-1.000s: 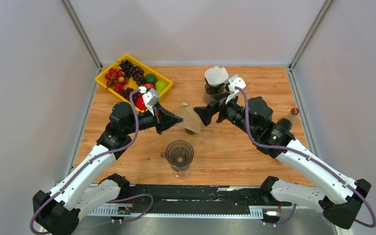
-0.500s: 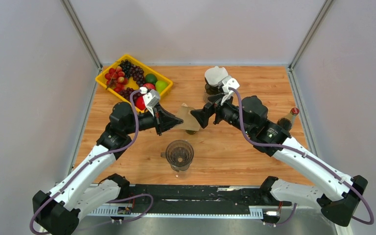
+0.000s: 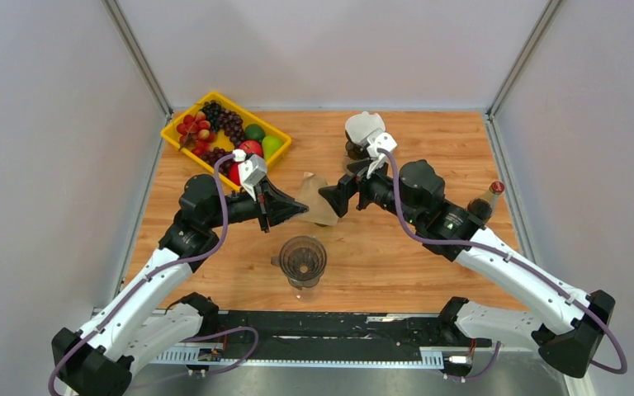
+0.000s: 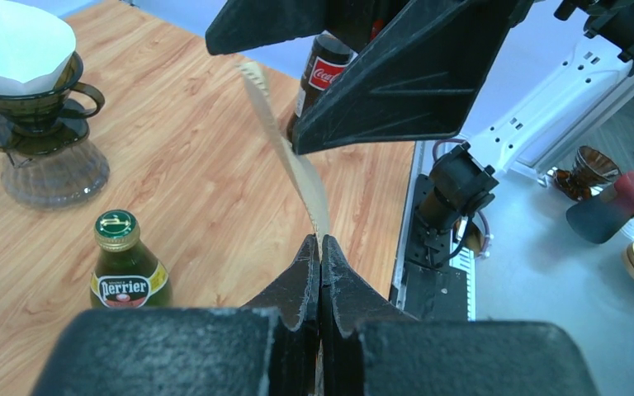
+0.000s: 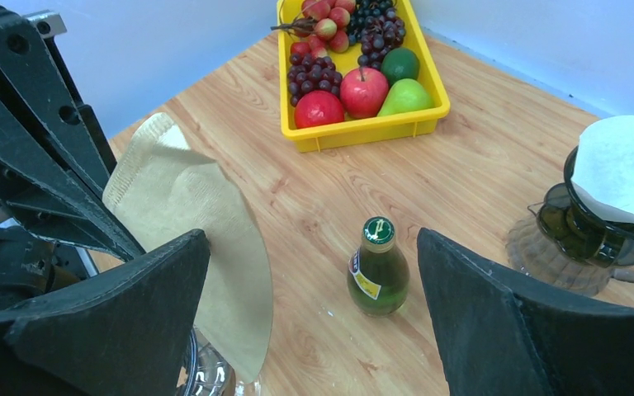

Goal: Place the coffee filter in the dripper

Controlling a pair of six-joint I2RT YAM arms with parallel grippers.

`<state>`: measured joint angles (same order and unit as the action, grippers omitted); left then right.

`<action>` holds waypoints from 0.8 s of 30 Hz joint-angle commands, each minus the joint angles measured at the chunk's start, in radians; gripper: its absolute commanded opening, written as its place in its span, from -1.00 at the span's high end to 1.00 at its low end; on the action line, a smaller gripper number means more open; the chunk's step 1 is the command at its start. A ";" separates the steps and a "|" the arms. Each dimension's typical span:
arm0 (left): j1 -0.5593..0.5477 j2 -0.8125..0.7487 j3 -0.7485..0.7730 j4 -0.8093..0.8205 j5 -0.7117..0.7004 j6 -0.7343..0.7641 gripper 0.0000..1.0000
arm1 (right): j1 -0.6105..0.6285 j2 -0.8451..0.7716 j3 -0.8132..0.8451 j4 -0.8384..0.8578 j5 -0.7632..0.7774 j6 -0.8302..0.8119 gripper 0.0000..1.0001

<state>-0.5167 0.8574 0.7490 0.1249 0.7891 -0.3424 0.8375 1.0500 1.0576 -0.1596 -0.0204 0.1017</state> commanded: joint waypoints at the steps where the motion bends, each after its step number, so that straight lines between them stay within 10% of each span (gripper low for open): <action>1: -0.001 -0.019 0.000 0.044 0.021 0.027 1.00 | 0.002 -0.004 0.041 0.028 -0.051 -0.029 -0.99; 24: -0.001 0.006 0.013 0.024 0.004 0.028 1.00 | 0.003 -0.094 0.010 0.048 0.094 -0.058 -1.00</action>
<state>-0.5167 0.8696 0.7486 0.1234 0.7723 -0.3332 0.8375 0.9310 1.0573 -0.1421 0.0696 0.0757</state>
